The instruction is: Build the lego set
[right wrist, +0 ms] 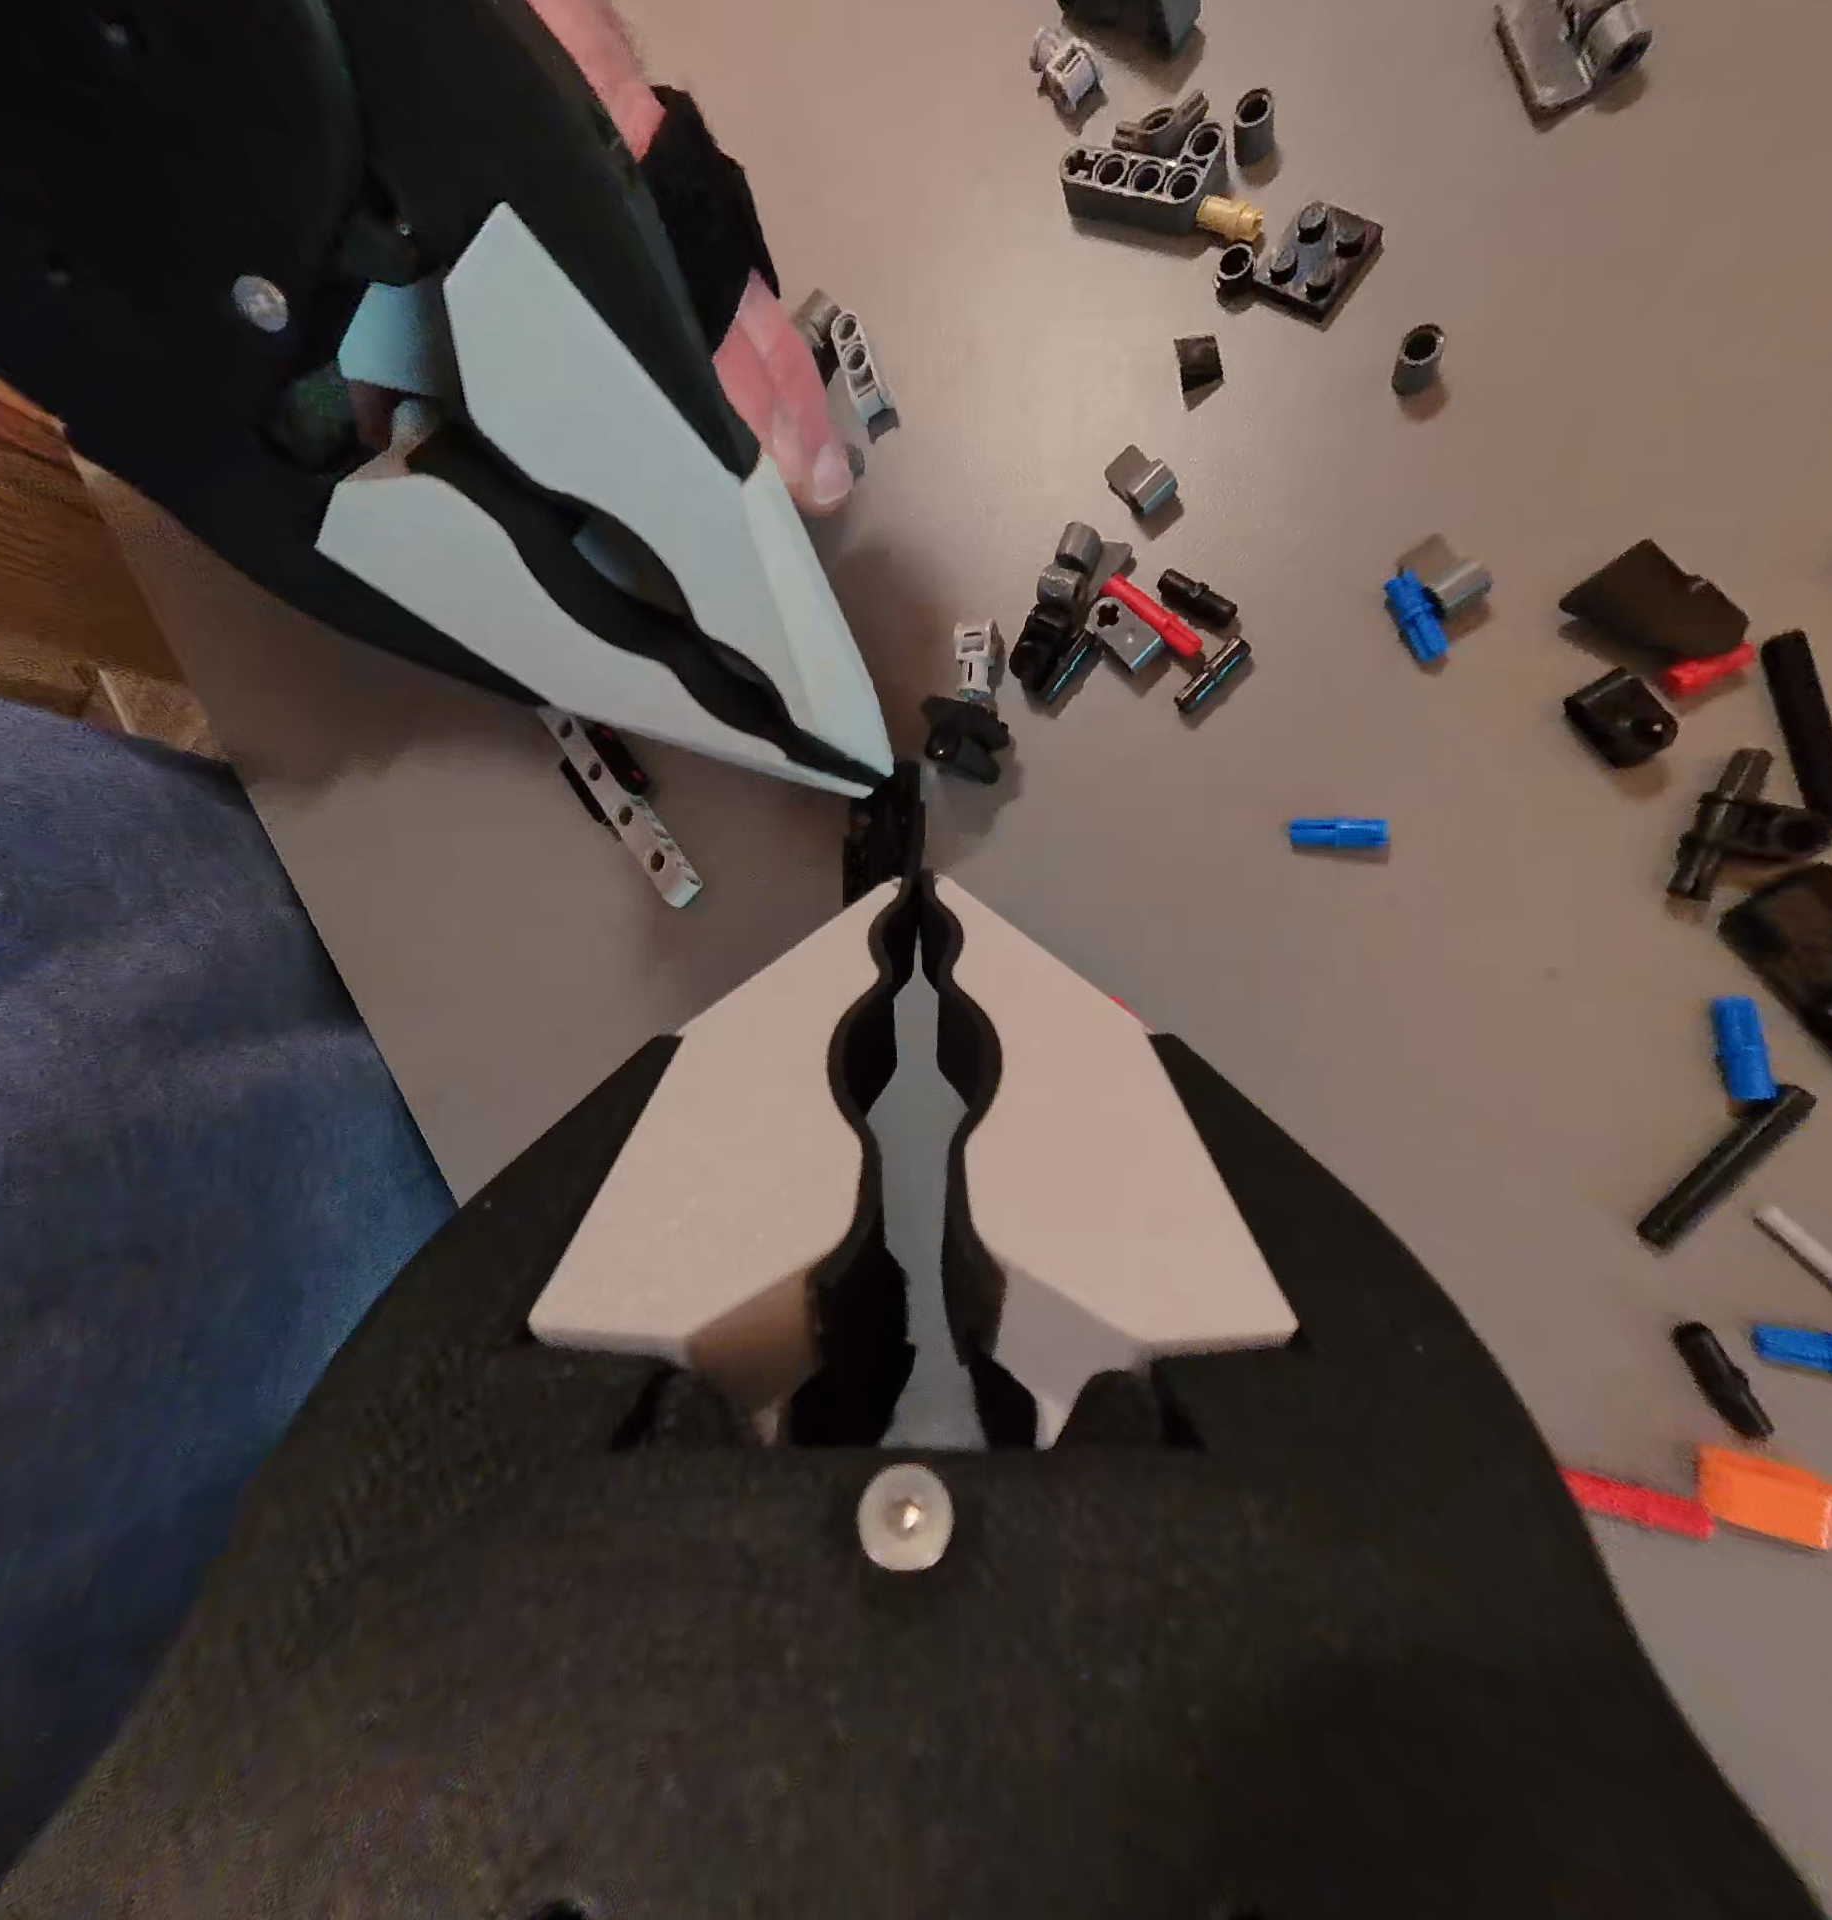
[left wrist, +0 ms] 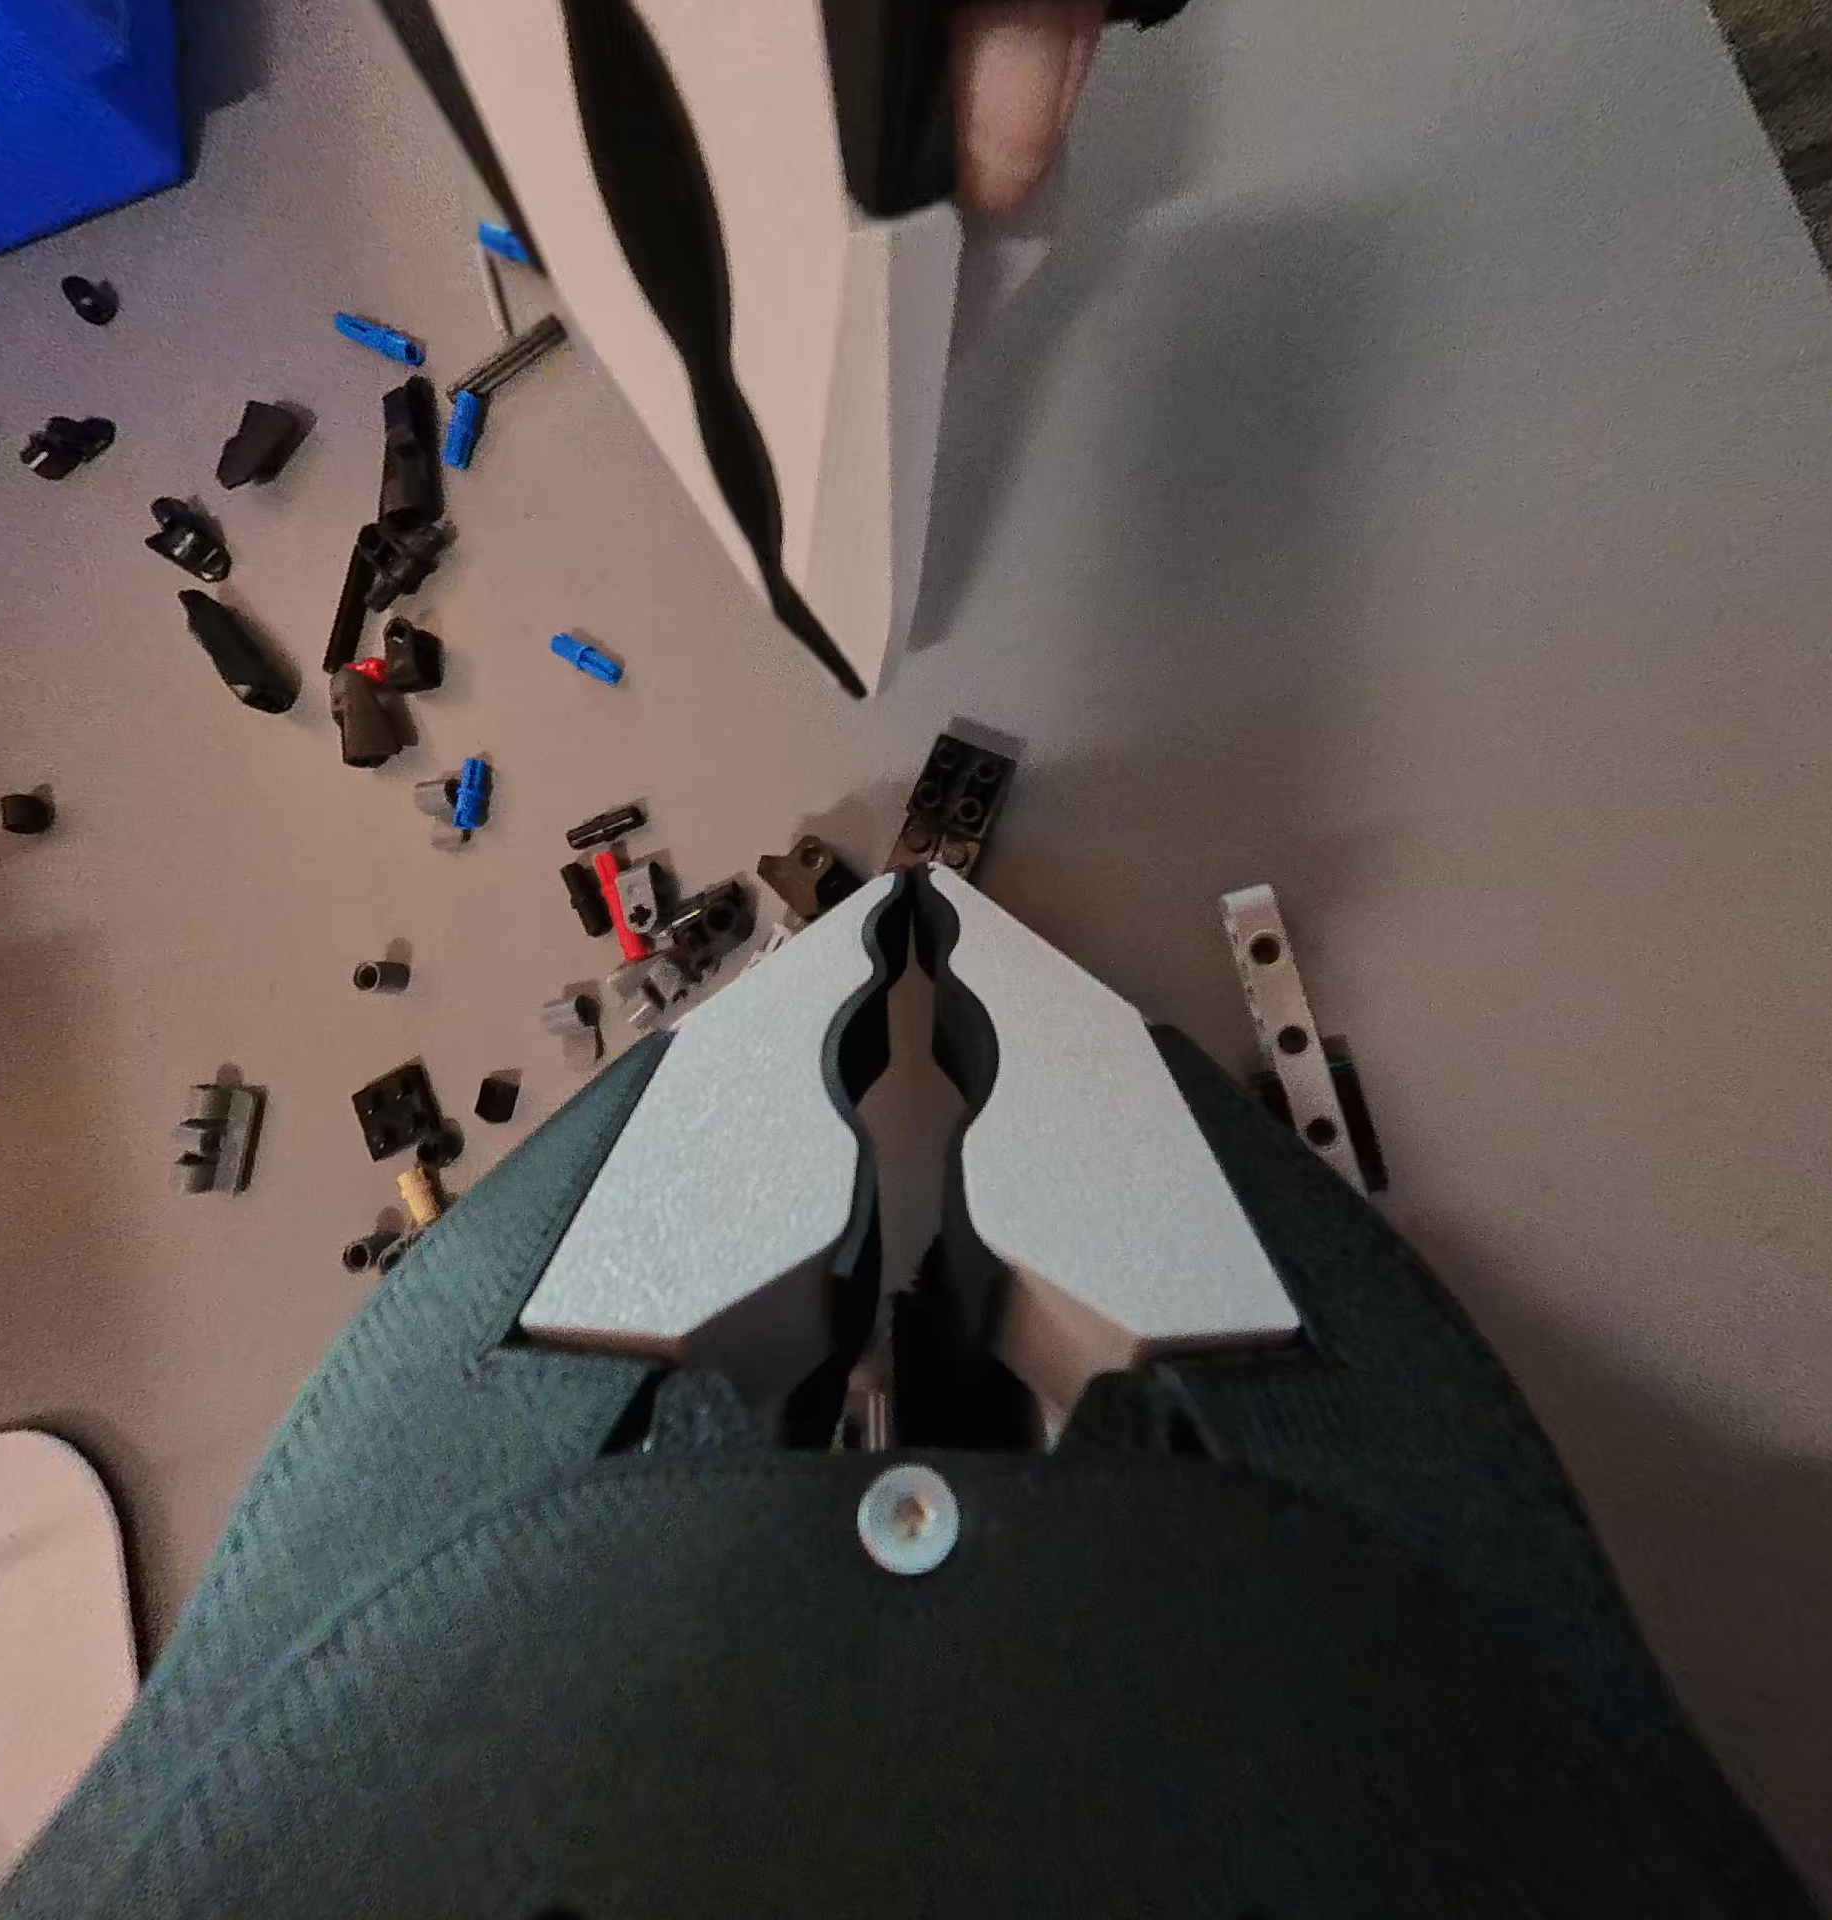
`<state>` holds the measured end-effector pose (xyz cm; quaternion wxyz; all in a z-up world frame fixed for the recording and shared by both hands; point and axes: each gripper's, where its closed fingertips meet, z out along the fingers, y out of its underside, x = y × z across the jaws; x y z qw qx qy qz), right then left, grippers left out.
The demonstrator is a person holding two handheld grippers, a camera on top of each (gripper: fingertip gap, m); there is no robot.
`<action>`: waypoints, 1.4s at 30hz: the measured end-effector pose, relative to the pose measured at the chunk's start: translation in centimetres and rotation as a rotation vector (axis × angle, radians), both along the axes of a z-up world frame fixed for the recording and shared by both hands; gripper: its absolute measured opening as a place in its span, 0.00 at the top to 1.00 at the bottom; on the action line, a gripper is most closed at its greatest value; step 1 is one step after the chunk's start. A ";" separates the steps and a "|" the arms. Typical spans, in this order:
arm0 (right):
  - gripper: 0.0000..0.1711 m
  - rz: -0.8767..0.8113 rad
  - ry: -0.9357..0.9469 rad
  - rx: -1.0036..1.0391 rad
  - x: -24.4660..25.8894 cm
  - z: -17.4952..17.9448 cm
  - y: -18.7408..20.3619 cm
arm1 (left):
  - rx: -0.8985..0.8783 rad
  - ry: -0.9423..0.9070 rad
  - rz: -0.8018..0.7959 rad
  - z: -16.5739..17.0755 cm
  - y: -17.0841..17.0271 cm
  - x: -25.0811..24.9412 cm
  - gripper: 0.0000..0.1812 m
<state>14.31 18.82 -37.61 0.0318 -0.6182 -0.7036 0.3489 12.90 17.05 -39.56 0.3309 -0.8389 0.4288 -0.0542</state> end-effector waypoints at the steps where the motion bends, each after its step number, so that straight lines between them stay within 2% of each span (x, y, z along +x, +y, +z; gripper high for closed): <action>1: 1.00 -0.006 0.020 -0.002 0.0 0.2 0.0 | 0.007 0.008 0.005 0.0 0.1 -0.2 1.00; 5: 0.97 -0.048 0.067 0.001 0.7 0.6 0.3 | -0.007 0.007 0.000 0.3 -0.3 -0.4 0.97; 8: 0.89 -0.050 0.129 0.028 1.0 1.0 0.0 | -0.014 0.019 0.000 0.6 -0.7 -0.6 0.96; 12: 0.81 0.019 0.165 0.096 0.8 0.1 -1.1 | -0.032 0.004 0.030 0.9 -1.2 -1.0 0.93; 16: 0.78 0.125 0.229 0.227 0.0 -0.9 -1.5 | -0.031 0.006 0.068 1.3 -1.6 -1.4 0.92; 21: 0.81 0.259 0.234 0.317 -0.8 -1.9 -1.0 | -0.007 -0.016 0.107 2.4 -2.7 -1.2 0.93; 25: 0.91 0.328 0.219 0.260 -0.8 -2.5 -1.3 | -0.012 -0.005 0.143 2.0 -3.8 -1.5 0.94; 30: 0.92 0.261 0.218 0.067 -0.8 -1.3 -1.9 | 0.027 -0.014 0.238 2.4 -4.2 -2.0 0.93; 34: 0.92 0.127 0.211 -0.389 -0.9 2.2 -3.0 | 0.144 0.025 0.301 4.0 -3.3 -2.3 0.85; 36: 0.92 0.096 0.203 -0.553 -0.9 3.5 -2.9 | 0.212 0.028 0.310 5.4 -2.7 -2.0 0.81; 42: 0.92 0.176 0.174 -0.642 -0.1 5.0 -3.5 | 0.290 0.084 0.224 8.0 -1.7 -0.5 0.80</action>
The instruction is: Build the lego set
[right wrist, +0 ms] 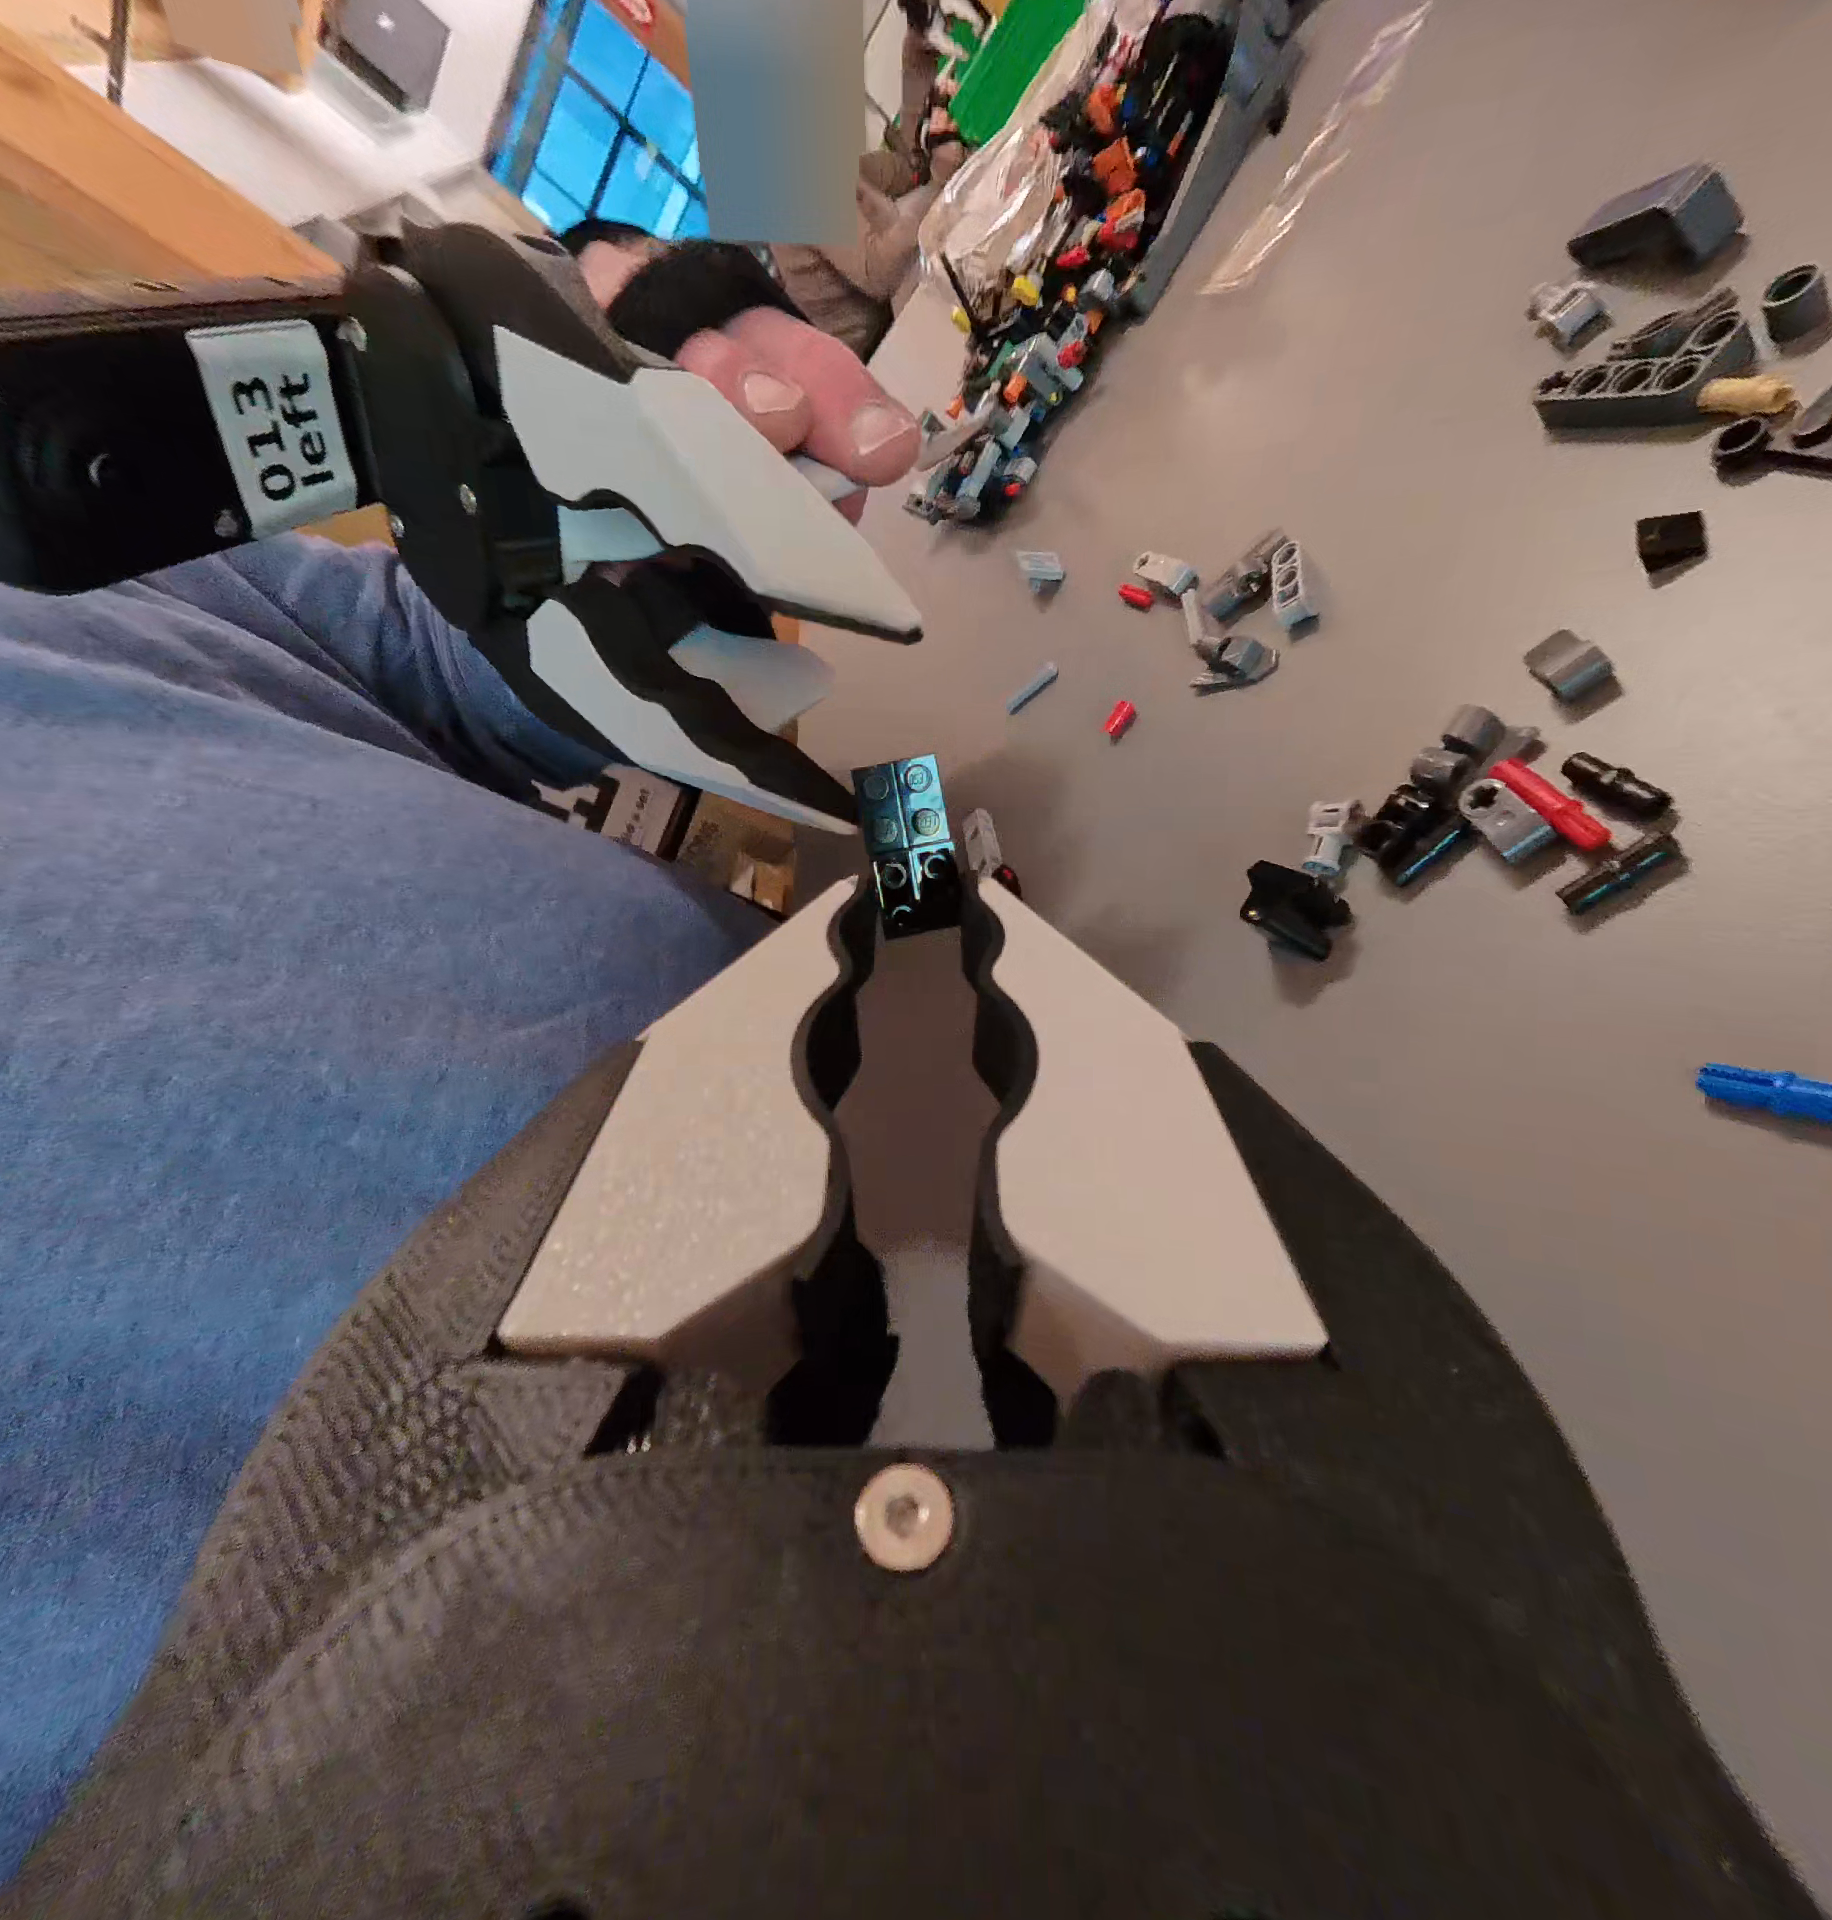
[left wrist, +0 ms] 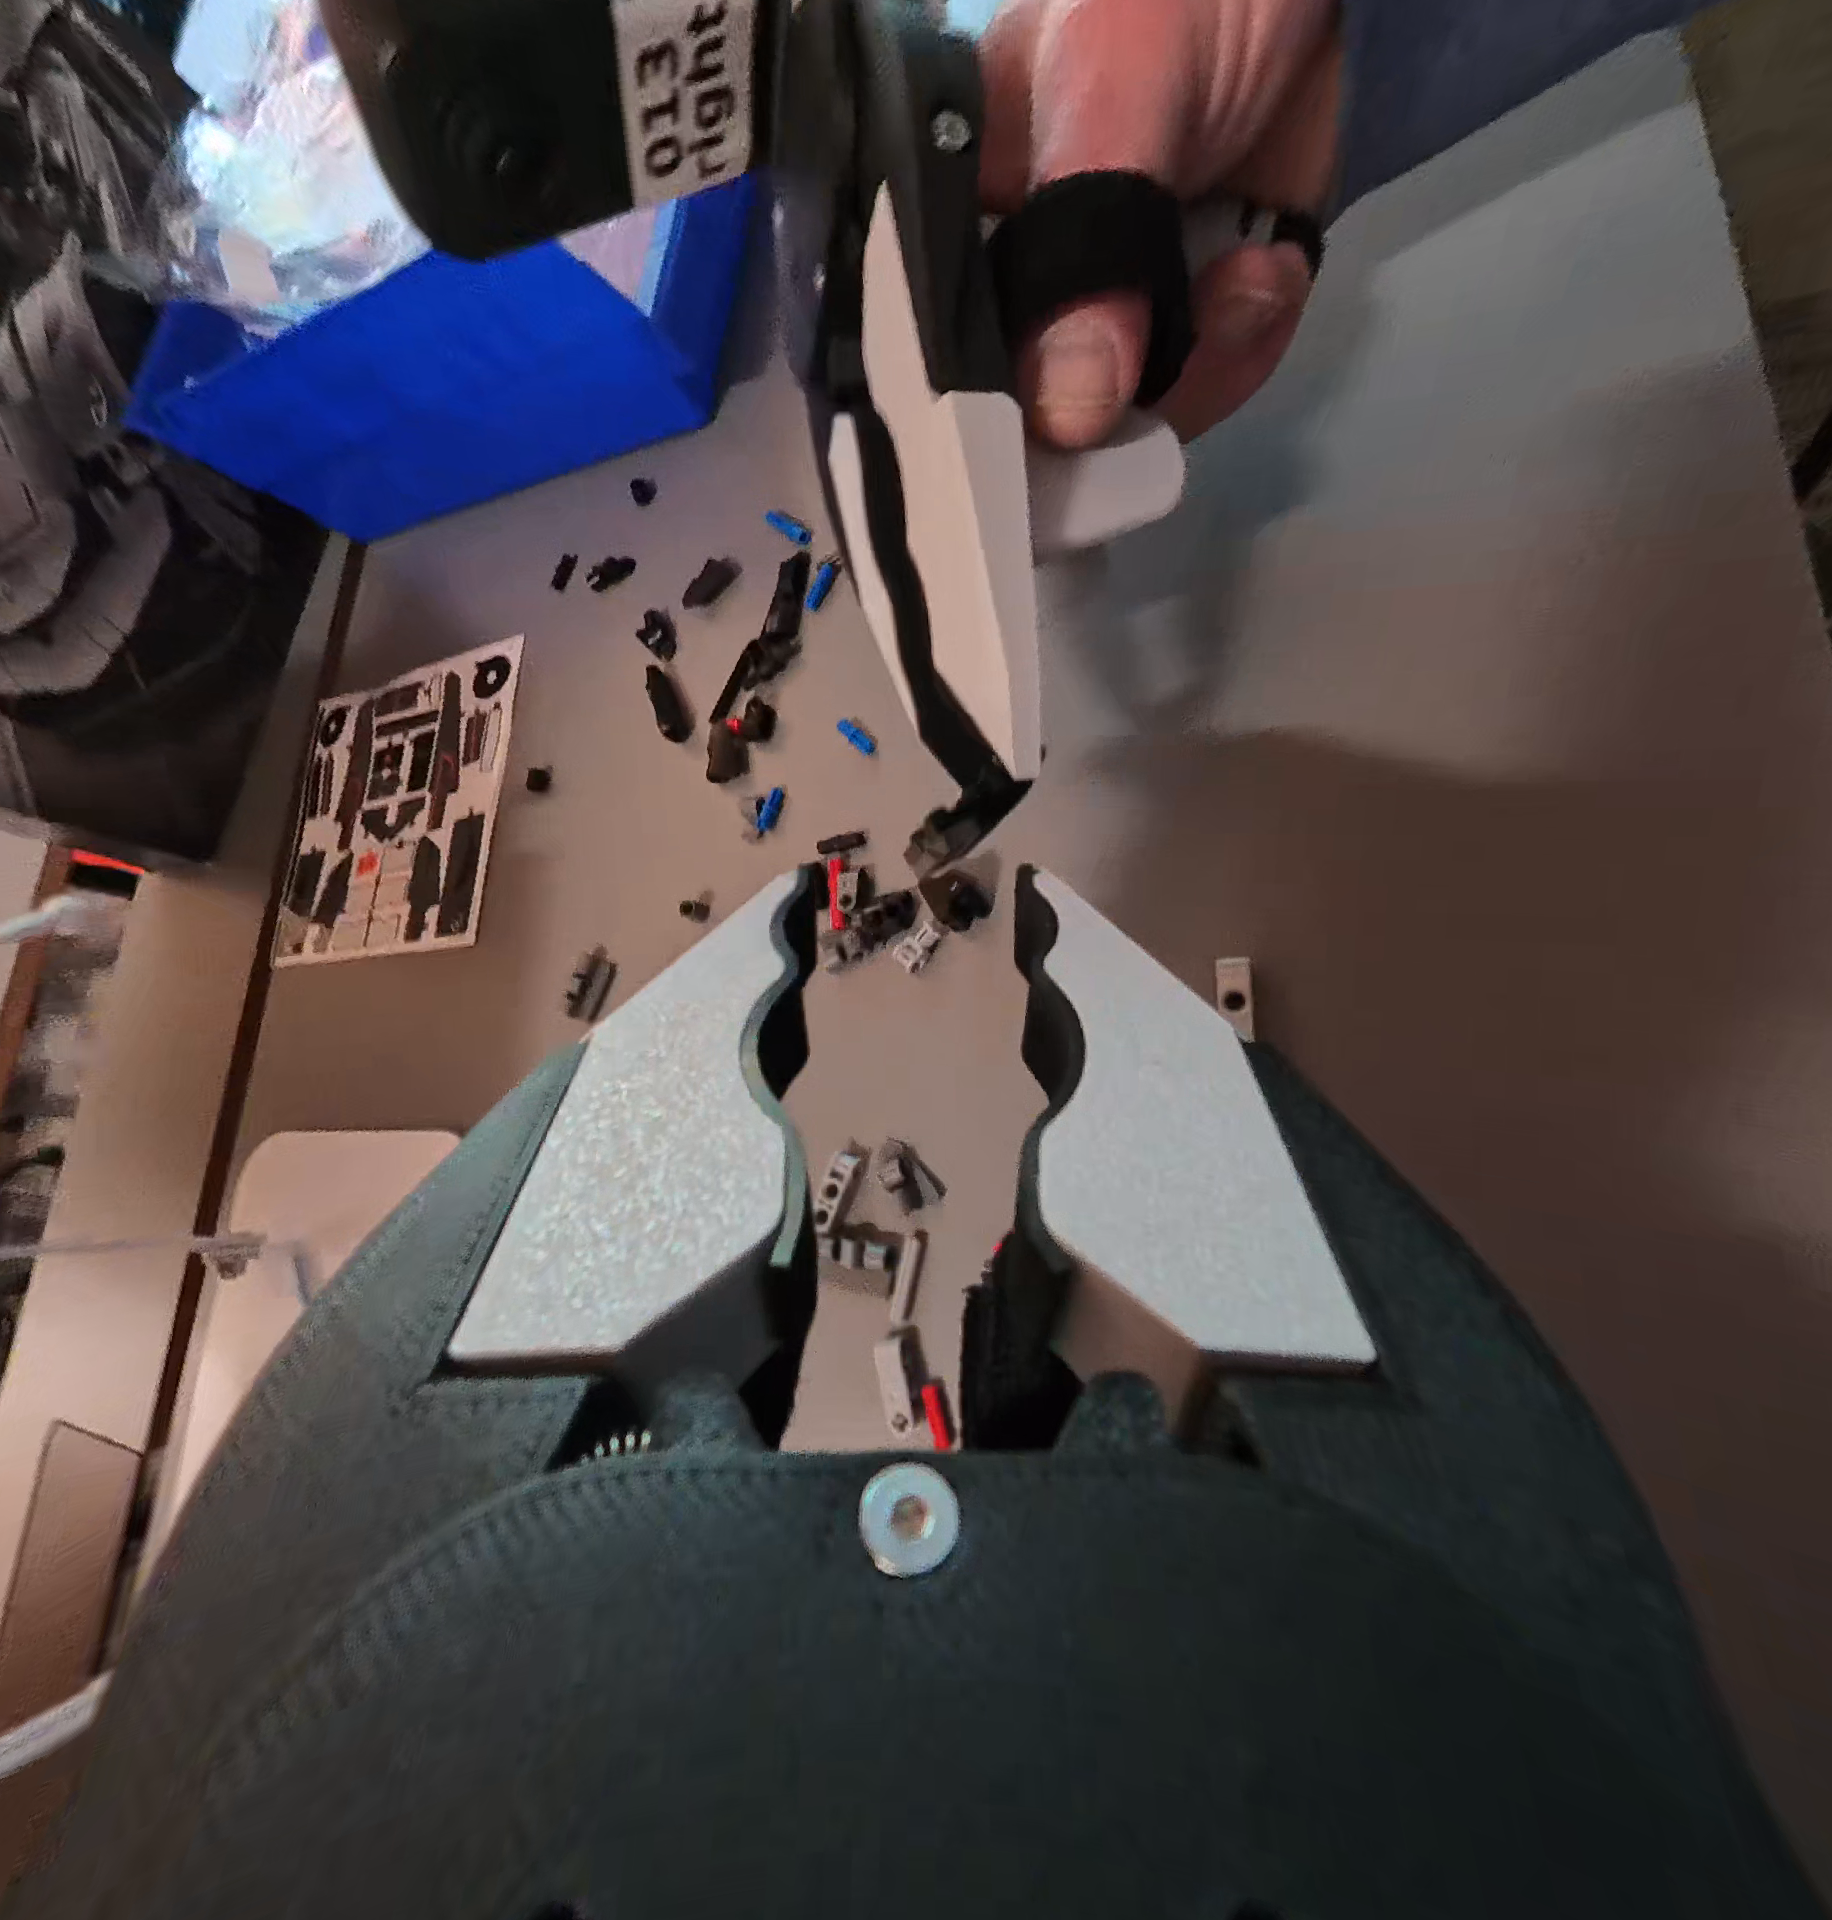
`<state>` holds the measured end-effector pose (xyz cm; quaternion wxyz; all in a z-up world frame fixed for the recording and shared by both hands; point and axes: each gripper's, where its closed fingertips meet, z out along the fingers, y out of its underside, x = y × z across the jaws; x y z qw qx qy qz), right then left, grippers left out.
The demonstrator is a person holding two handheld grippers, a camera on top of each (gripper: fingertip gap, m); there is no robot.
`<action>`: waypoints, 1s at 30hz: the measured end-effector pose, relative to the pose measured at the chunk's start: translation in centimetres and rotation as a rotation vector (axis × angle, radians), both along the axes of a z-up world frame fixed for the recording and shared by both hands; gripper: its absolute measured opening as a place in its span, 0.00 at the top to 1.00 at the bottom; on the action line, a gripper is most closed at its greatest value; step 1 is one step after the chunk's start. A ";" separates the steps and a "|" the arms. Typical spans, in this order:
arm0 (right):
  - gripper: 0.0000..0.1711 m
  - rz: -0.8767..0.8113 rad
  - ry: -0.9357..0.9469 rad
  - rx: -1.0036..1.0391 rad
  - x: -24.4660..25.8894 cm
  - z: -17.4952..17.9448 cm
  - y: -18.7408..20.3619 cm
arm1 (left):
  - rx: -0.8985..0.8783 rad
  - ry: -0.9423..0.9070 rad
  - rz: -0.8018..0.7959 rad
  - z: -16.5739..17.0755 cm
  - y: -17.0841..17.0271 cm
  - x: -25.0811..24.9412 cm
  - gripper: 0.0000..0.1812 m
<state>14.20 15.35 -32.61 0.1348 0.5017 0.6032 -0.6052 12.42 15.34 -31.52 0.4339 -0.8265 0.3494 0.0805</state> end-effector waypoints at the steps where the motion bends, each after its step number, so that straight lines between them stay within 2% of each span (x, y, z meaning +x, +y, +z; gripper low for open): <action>1: 0.92 0.019 -0.003 0.012 0.1 0.0 -0.2 | 0.002 0.020 -0.008 0.1 0.1 0.2 0.81; 5: 0.92 0.064 0.015 0.020 0.2 0.6 -0.8 | -0.021 0.074 0.000 -0.4 0.0 0.1 0.82; 11: 0.92 0.061 0.050 0.105 0.1 0.8 -0.8 | -0.013 -0.013 0.133 -0.3 -1.9 -1.6 0.81; 21: 0.92 0.038 0.157 0.444 -2.0 1.0 -2.0 | -0.040 -0.149 0.405 -2.7 -7.3 -4.8 0.82; 26: 0.92 0.035 0.226 0.604 -4.2 1.2 -3.8 | -0.043 -0.210 0.466 -2.6 -8.7 -5.4 0.84; 30: 0.92 0.042 0.246 0.657 -4.9 1.1 -4.6 | -0.048 -0.207 0.490 -2.6 -9.6 -6.0 0.84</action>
